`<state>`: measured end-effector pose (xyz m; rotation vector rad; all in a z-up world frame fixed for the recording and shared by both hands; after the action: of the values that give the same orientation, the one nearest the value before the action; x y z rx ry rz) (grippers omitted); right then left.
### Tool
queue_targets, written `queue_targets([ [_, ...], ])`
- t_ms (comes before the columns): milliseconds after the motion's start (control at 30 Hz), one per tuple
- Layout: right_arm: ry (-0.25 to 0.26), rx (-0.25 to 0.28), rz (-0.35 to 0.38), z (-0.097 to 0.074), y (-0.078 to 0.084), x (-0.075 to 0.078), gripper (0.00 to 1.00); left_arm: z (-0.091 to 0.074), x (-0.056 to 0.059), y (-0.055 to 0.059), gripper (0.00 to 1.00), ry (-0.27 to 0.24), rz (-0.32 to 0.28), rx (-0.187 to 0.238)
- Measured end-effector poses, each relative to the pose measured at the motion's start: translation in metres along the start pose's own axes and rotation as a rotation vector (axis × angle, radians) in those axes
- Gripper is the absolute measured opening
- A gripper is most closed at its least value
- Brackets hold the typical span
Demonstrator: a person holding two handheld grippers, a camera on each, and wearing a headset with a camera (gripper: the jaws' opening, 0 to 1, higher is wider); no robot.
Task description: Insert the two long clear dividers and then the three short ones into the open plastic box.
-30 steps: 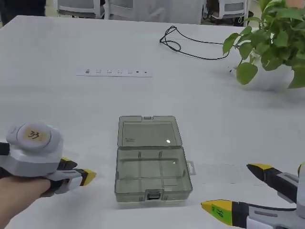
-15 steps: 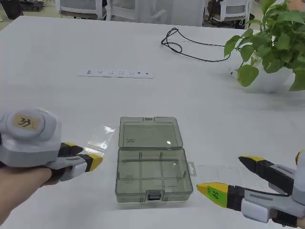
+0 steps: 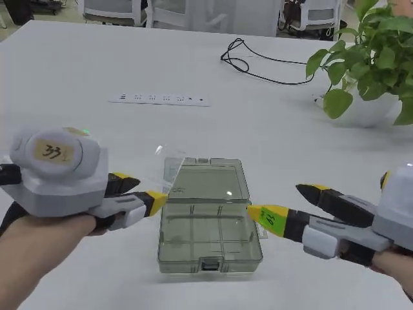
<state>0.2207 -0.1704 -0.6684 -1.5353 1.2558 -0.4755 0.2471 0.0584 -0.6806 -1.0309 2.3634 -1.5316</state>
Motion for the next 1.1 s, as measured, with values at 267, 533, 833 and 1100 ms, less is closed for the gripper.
queue_targets([
  [267,-0.045,0.020,0.086,0.011,-0.011,-0.014,0.68,0.009,0.017,-0.016,0.30,0.039,0.012,0.050],
  [533,-0.063,0.007,0.192,0.026,-0.015,-0.025,0.53,0.021,0.029,-0.021,0.30,0.049,0.018,0.083],
  [833,-0.082,0.001,0.357,0.037,-0.017,-0.030,0.35,0.026,0.037,-0.027,0.30,0.053,0.027,0.106],
  [1100,-0.124,-0.034,0.414,0.045,-0.016,-0.043,0.22,0.027,0.039,-0.028,0.30,0.051,0.020,0.121],
])
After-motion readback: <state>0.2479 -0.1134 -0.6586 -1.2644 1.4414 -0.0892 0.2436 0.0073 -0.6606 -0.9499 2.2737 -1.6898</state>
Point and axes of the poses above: the centre of the closed fingertips' face, and the gripper's own axes: z roughly forward along the fingers, x roughly to its right, y roughly out of its underside, the point moved 7 cm from there along -z, roughly backward along the fingers, and after that the axes turned 15 degrees about y, right-handed, at the moved point
